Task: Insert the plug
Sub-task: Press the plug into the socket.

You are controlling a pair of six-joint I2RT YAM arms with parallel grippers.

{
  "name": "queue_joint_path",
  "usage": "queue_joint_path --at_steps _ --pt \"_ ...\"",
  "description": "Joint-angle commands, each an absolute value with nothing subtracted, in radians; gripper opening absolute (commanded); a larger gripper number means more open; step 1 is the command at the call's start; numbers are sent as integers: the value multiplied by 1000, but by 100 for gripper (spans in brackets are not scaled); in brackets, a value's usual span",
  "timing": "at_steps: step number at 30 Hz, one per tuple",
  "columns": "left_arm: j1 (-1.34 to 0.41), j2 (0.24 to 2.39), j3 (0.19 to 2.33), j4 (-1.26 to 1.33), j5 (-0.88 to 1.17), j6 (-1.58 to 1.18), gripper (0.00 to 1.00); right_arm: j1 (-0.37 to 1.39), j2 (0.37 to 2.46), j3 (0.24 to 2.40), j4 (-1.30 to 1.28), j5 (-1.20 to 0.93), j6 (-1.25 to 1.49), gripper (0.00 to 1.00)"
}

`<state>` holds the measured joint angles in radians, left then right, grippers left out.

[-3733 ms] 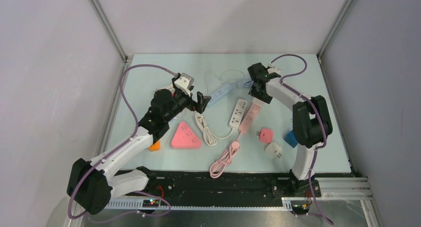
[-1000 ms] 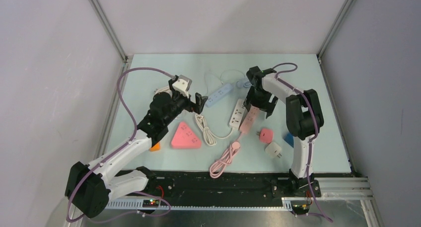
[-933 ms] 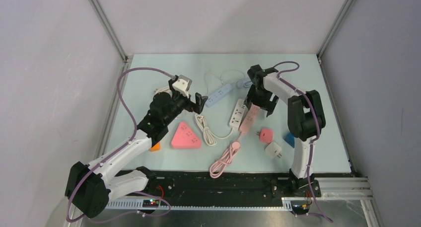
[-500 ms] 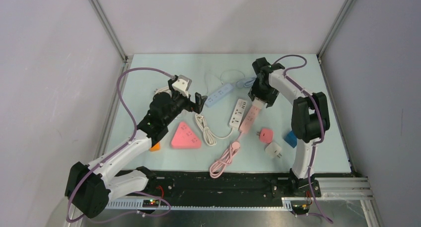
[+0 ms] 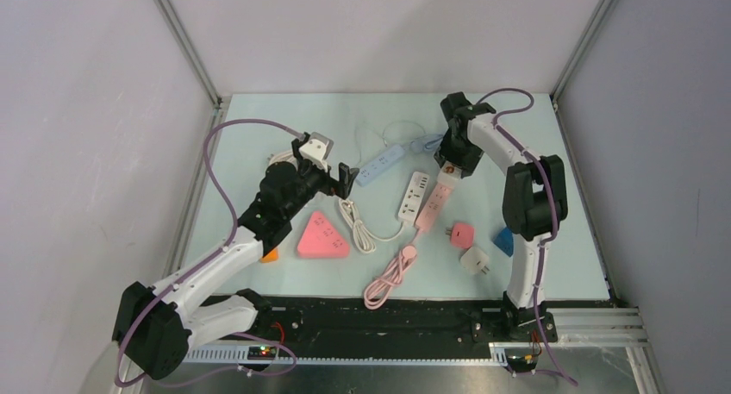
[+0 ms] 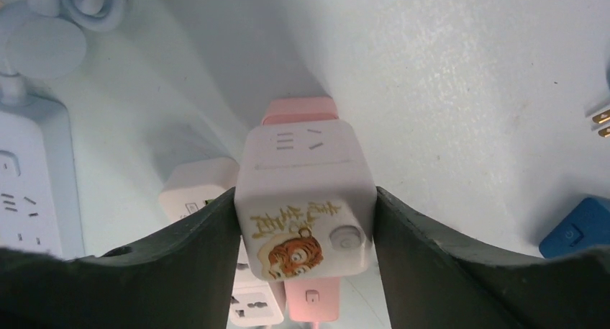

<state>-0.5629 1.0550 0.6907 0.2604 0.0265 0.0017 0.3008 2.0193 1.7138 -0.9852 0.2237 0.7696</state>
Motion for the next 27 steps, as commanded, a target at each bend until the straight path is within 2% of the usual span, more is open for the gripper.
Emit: queue_joint_path --at_steps 1,3,4,10,20,27 --pt "-569 1030 681 287 3 31 100 296 2070 1757 -1038 231 758 63" --pt "-570 1030 680 285 3 31 100 295 2075 1750 -1041 222 758 52" --pt "-571 1030 680 285 3 31 100 294 2078 1746 -1045 221 761 43" --pt "-570 1029 682 279 4 39 100 284 2142 1767 -1117 223 782 23" --pt "-571 1032 685 269 4 47 100 298 2238 1765 -1177 250 773 22" --pt "-571 1033 685 267 4 50 100 312 2219 1636 -1096 226 804 21"
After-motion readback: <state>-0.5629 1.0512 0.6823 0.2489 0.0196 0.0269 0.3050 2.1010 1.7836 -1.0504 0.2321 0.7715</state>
